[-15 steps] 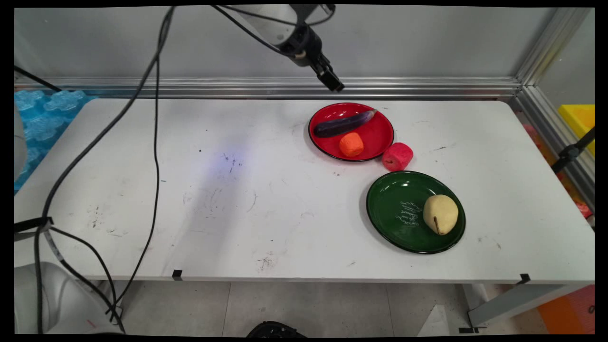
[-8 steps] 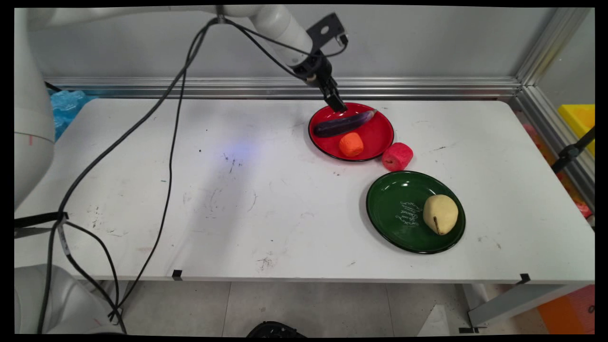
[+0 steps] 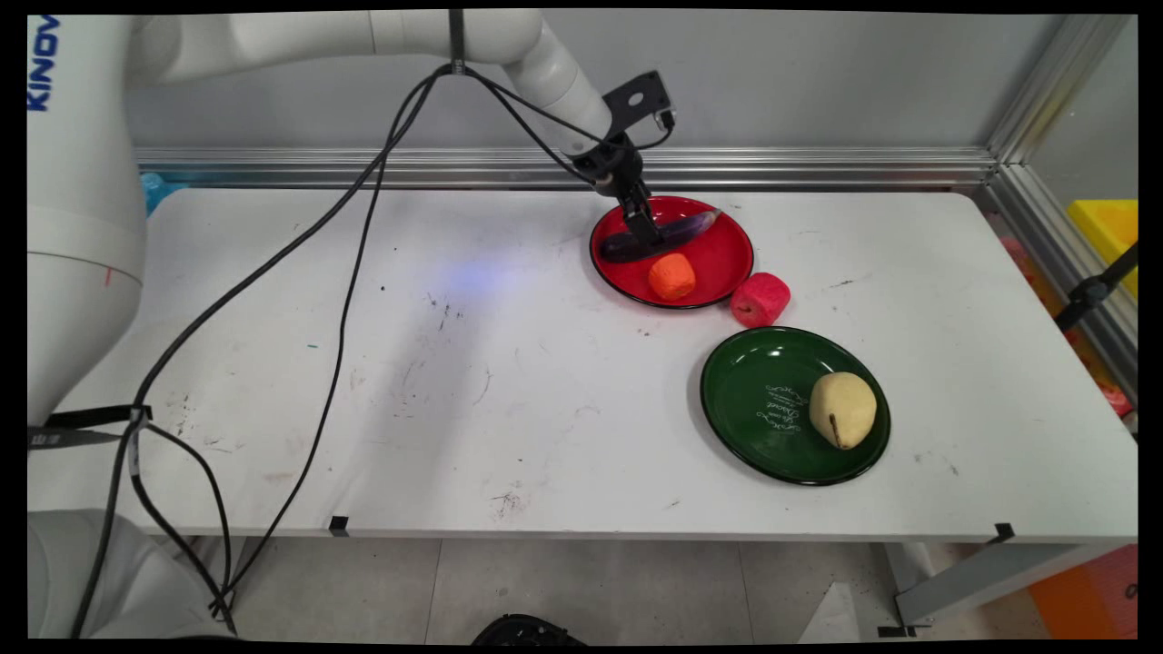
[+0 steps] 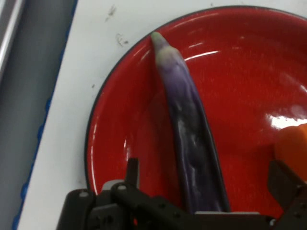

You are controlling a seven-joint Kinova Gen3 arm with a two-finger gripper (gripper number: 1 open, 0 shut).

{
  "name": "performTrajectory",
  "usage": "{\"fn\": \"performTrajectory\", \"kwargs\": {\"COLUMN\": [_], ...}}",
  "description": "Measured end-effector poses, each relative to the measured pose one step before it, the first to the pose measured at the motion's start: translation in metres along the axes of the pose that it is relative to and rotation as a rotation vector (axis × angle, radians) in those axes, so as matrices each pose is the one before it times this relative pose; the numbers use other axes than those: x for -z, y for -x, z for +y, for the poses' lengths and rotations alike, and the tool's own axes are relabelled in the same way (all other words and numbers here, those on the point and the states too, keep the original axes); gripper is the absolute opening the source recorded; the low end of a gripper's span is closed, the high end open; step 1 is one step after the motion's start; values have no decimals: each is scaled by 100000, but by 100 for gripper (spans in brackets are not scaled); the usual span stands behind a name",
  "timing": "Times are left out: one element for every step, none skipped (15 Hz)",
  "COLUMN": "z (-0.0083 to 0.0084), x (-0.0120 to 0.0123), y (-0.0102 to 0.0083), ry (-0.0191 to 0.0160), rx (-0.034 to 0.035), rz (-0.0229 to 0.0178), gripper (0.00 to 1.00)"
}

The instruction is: Pick up the eggplant from the red plate, then place the picked object on the table

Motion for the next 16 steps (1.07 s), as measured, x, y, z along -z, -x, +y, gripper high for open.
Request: {"fn": "performTrajectory", "kwargs": {"z": [-96,-79,-76,-79,-54,-58,-50,-36,-40,-27,-24,-40,-49,-29,-39,-32], "x": [-394,-313,-341,-330,-226,-215,-180,-129,-102,-42,-18,40,110,88,271,311], "y": [98,83,91,140,95,93,38,28,20,10,23,24,0,-16,-57,-82], "ry": [738,574,629,623,434,447,434,374,434,399,243,250,210,72,56,-67], "rx": [-617,-599,-757,-811,-578,-614,-595,-441,-412,-381,-194,-305,-394,-211,-389,-290], "rz": [-441,-382,-469,-564,-379,-325,-179,-94,-45,-70,-76,-75,-26,40,179,239], "gripper": [100,100,100,100,100,100,100,0,0,0,0,0,0,0,0,0]}}
